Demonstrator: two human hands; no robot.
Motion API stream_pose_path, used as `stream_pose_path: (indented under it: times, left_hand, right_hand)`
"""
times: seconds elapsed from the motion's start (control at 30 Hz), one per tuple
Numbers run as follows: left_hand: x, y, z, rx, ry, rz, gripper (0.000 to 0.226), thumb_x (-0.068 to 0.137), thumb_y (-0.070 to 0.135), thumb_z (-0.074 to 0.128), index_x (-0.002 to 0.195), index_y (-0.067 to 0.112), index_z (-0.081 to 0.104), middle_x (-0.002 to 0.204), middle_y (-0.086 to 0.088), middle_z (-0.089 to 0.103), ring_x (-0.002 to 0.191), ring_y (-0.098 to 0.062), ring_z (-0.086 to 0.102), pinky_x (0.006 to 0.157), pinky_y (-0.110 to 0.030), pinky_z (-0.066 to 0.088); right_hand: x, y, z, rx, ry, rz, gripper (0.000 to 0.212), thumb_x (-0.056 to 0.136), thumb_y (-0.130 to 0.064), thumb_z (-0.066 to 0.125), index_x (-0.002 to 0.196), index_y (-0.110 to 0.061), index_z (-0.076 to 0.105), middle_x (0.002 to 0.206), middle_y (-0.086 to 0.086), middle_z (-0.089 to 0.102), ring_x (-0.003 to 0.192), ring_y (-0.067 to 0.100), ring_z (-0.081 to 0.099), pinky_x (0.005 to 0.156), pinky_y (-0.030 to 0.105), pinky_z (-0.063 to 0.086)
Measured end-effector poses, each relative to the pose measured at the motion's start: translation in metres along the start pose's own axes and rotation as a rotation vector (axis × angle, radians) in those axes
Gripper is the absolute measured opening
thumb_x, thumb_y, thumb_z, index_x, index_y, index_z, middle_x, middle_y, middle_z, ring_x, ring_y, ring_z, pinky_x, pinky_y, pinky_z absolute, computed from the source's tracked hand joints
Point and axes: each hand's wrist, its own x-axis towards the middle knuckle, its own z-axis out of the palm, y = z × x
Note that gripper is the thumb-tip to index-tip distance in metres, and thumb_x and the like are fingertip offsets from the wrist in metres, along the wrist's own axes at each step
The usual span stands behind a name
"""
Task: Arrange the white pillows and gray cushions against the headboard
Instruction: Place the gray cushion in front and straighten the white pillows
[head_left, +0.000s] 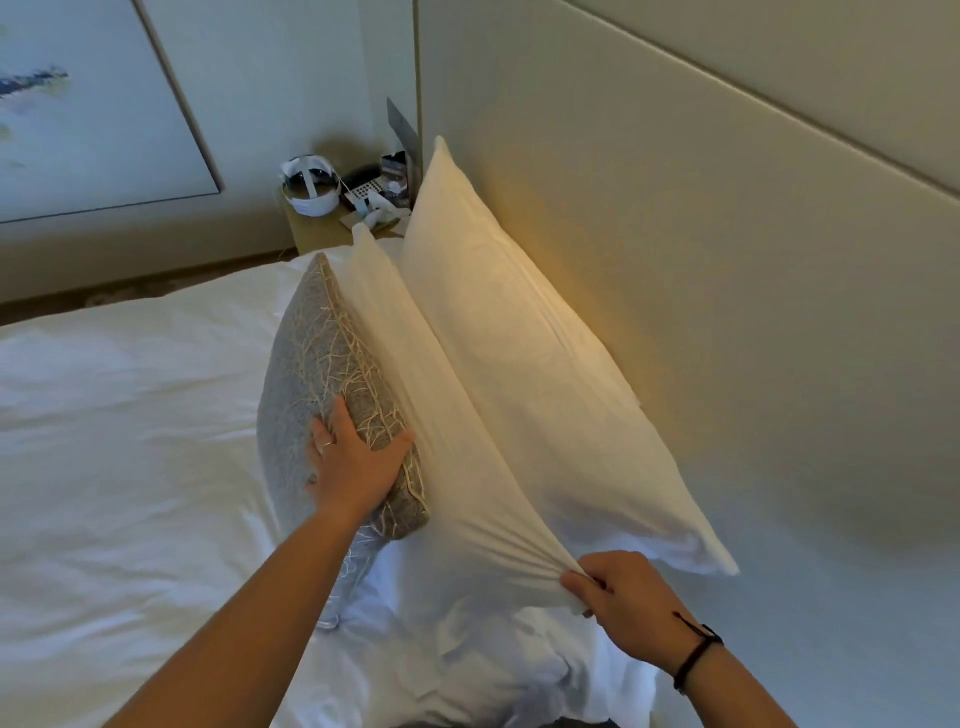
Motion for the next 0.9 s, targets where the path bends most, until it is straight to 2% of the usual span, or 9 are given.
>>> stream_pose_path:
  times: [0.17, 0.3, 0.37, 0.5, 0.57, 0.7, 0.77, 0.83, 0.9]
  left_hand:
    - [-0.012, 0.006, -0.005, -0.008, -0.005, -0.014, 0.108, 0.078, 0.068, 0.063, 0.155, 0.033, -0.003, 0.165, -0.011, 0.001, 0.148, -0.037, 0.008, 0.114, -0.065, 0.017]
    - [-0.051, 0.009, 0.008, 0.064, 0.035, 0.027, 0.102, 0.081, 0.065, 0.06, 0.155, 0.029, 0.0, 0.164, -0.011, -0.001, 0.149, -0.036, 0.004, 0.115, -0.063, 0.013]
    - [-0.078, 0.012, 0.022, 0.119, 0.113, 0.141, 0.097, 0.085, 0.063, 0.059, 0.155, 0.021, 0.006, 0.164, -0.014, 0.001, 0.149, -0.035, 0.002, 0.117, -0.061, 0.009]
    - [-0.135, 0.025, 0.05, 0.23, 0.127, 0.464, 0.078, 0.09, 0.056, 0.055, 0.152, 0.02, 0.025, 0.162, -0.011, 0.018, 0.148, -0.033, 0.014, 0.119, -0.056, 0.011]
    - [-0.166, 0.036, 0.068, 0.241, 0.048, 0.61, 0.067, 0.092, 0.049, 0.058, 0.147, 0.02, 0.037, 0.158, -0.012, 0.029, 0.145, -0.033, 0.023, 0.117, -0.056, 0.019]
    - [-0.239, 0.069, 0.117, 0.275, -0.142, 1.001, 0.04, 0.088, 0.034, 0.064, 0.124, 0.018, 0.061, 0.136, -0.008, 0.055, 0.13, -0.03, 0.042, 0.106, -0.051, 0.04]
    - [-0.279, 0.086, 0.145, 0.286, -0.346, 1.118, 0.024, 0.089, 0.032, 0.065, 0.113, 0.026, 0.067, 0.121, 0.007, 0.062, 0.117, -0.015, 0.052, 0.096, -0.033, 0.048]
    - [-0.318, 0.1, 0.173, 0.357, -0.622, 1.168, 0.018, 0.091, 0.041, 0.058, 0.107, 0.037, 0.066, 0.109, 0.024, 0.064, 0.103, 0.001, 0.057, 0.085, -0.012, 0.043]
    - [-0.355, 0.111, 0.202, 0.439, -0.893, 1.237, 0.019, 0.089, 0.046, 0.052, 0.103, 0.04, 0.065, 0.099, 0.03, 0.065, 0.096, 0.007, 0.058, 0.079, -0.009, 0.043]
  right_hand:
    - [-0.001, 0.011, 0.006, 0.043, 0.057, -0.016, 0.045, 0.097, -0.034, 0.055, 0.069, 0.001, 0.058, 0.069, 0.013, 0.069, 0.052, 0.004, 0.06, 0.061, 0.029, 0.05]
    - [-0.017, 0.016, 0.008, 0.059, 0.145, -0.026, 0.042, 0.096, -0.04, 0.052, 0.072, -0.006, 0.061, 0.071, 0.009, 0.067, 0.06, 0.02, 0.058, 0.062, 0.034, 0.048]
    - [-0.033, 0.023, 0.009, 0.1, 0.188, -0.031, 0.035, 0.094, -0.045, 0.052, 0.077, -0.016, 0.062, 0.074, 0.003, 0.067, 0.069, 0.019, 0.061, 0.065, 0.036, 0.051]
    - [-0.079, 0.057, 0.008, 0.31, 0.311, 0.003, 0.023, 0.083, -0.058, 0.054, 0.077, -0.036, 0.059, 0.08, -0.021, 0.066, 0.07, 0.001, 0.061, 0.063, 0.022, 0.05]
    - [-0.111, 0.085, 0.011, 0.392, 0.348, 0.072, 0.022, 0.079, -0.061, 0.054, 0.077, -0.039, 0.059, 0.082, -0.026, 0.065, 0.071, -0.002, 0.061, 0.063, 0.019, 0.048]
    - [-0.188, 0.15, 0.032, 0.495, 0.367, 0.298, 0.02, 0.085, -0.05, 0.06, 0.074, -0.033, 0.06, 0.082, -0.012, 0.066, 0.078, 0.003, 0.062, 0.07, 0.021, 0.049]
    - [-0.231, 0.176, 0.047, 0.559, 0.378, 0.417, 0.021, 0.087, -0.046, 0.06, 0.074, -0.029, 0.06, 0.081, -0.009, 0.066, 0.077, 0.005, 0.061, 0.066, 0.019, 0.044]
    - [-0.275, 0.194, 0.063, 0.622, 0.432, 0.524, 0.022, 0.086, -0.047, 0.059, 0.077, -0.028, 0.063, 0.082, -0.01, 0.067, 0.078, 0.004, 0.061, 0.065, 0.018, 0.043]
    - [-0.32, 0.206, 0.078, 0.687, 0.544, 0.645, 0.021, 0.084, -0.049, 0.061, 0.079, -0.03, 0.067, 0.083, -0.012, 0.068, 0.079, 0.002, 0.062, 0.067, 0.019, 0.045]
